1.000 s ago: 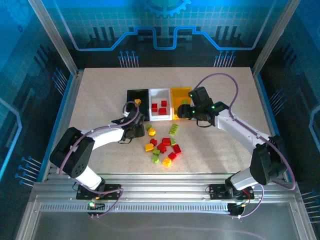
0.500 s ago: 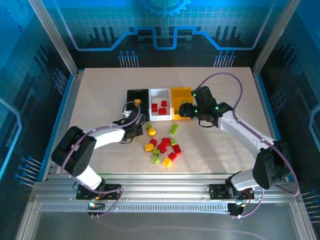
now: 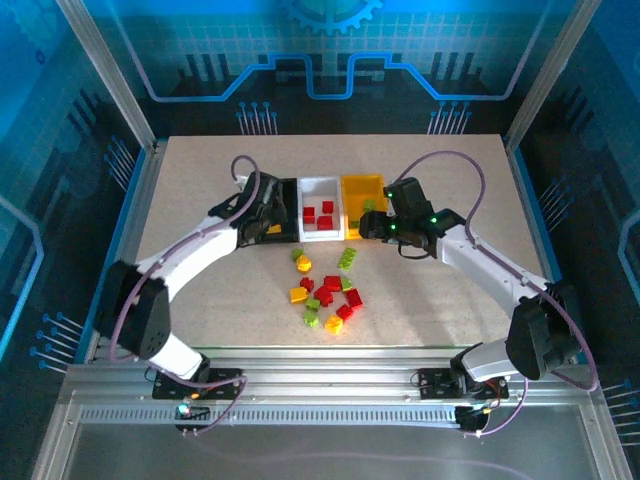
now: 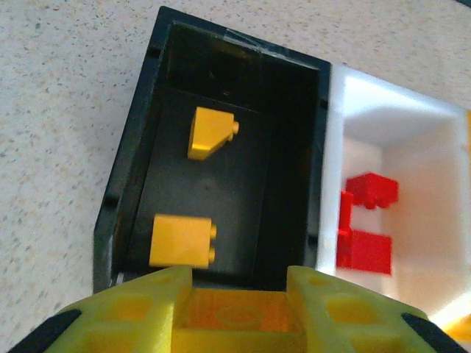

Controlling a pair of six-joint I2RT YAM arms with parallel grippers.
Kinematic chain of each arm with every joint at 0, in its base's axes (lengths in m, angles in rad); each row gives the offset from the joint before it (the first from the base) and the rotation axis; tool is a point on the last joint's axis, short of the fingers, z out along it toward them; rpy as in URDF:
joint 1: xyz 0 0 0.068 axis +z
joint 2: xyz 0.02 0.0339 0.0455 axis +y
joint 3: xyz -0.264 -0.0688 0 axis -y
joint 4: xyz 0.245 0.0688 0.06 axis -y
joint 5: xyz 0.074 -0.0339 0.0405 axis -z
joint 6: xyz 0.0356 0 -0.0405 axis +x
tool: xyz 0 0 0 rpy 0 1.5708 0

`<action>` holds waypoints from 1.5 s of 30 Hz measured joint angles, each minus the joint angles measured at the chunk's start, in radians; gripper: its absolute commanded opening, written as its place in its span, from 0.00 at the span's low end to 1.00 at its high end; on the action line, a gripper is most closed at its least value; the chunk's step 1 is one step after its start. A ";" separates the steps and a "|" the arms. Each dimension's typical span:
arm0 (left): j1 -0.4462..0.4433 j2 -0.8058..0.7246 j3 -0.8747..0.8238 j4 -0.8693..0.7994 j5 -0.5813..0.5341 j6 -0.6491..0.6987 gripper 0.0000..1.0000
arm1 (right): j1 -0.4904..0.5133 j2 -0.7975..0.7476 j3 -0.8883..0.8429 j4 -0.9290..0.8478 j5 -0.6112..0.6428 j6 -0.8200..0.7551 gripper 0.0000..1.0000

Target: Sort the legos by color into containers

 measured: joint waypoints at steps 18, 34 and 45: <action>0.044 0.198 0.156 -0.061 0.076 0.016 0.99 | 0.046 -0.025 -0.119 0.018 -0.183 -0.017 0.69; -0.132 -0.386 -0.318 0.000 0.180 -0.061 0.99 | 0.277 0.158 -0.172 0.008 -0.073 -0.037 0.57; -0.132 -0.472 -0.384 -0.026 0.181 -0.084 0.99 | 0.312 0.229 -0.169 -0.012 0.010 -0.033 0.47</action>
